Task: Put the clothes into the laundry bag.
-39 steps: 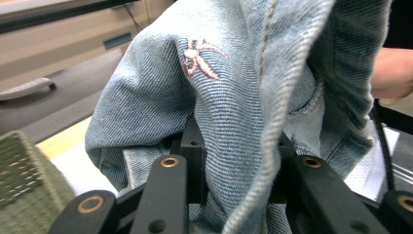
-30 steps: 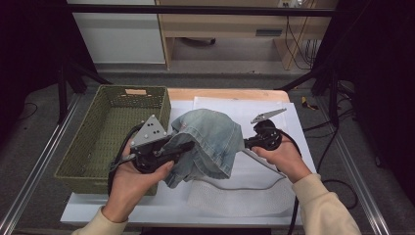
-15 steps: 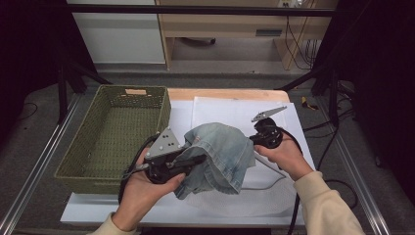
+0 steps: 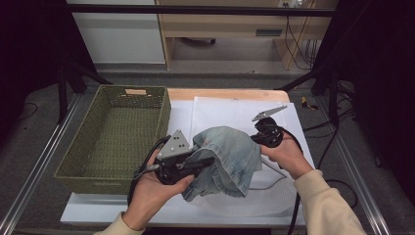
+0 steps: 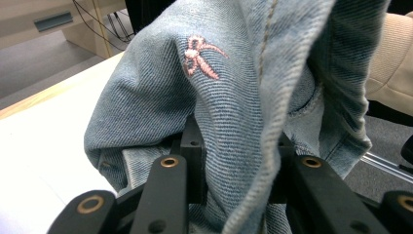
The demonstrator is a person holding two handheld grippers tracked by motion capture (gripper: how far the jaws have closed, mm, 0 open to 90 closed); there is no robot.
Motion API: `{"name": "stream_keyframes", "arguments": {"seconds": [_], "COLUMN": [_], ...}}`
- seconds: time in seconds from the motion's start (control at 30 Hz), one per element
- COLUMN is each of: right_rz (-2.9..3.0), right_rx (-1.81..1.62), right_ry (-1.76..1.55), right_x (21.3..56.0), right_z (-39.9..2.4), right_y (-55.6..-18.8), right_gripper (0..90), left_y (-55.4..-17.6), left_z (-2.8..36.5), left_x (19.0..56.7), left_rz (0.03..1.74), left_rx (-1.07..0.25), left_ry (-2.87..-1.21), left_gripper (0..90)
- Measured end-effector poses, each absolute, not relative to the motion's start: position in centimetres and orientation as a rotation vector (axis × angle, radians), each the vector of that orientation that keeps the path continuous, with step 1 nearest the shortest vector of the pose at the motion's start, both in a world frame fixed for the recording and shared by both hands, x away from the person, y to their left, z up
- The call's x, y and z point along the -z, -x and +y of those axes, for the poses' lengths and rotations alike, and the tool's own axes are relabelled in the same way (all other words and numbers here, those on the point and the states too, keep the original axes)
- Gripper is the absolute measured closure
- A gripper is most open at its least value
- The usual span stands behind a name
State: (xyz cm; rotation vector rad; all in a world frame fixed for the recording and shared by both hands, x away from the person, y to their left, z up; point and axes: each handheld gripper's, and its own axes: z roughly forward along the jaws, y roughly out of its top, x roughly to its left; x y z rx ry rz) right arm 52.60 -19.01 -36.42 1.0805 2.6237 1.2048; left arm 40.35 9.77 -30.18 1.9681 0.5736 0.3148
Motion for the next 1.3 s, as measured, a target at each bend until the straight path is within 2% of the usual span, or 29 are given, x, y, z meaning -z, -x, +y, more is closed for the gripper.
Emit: {"name": "stream_keyframes", "arguments": {"seconds": [1.3], "right_rz": [2.552], "right_rx": [-1.222], "right_ry": [-1.068], "right_x": [35.4], "right_z": [-19.9], "right_y": [-52.6], "right_gripper": [89.2], "left_y": [-39.9], "left_z": [5.2], "left_x": [32.4], "left_rz": [0.565], "left_rx": [-0.186], "left_ry": [-1.972], "left_gripper": [69.3]}}
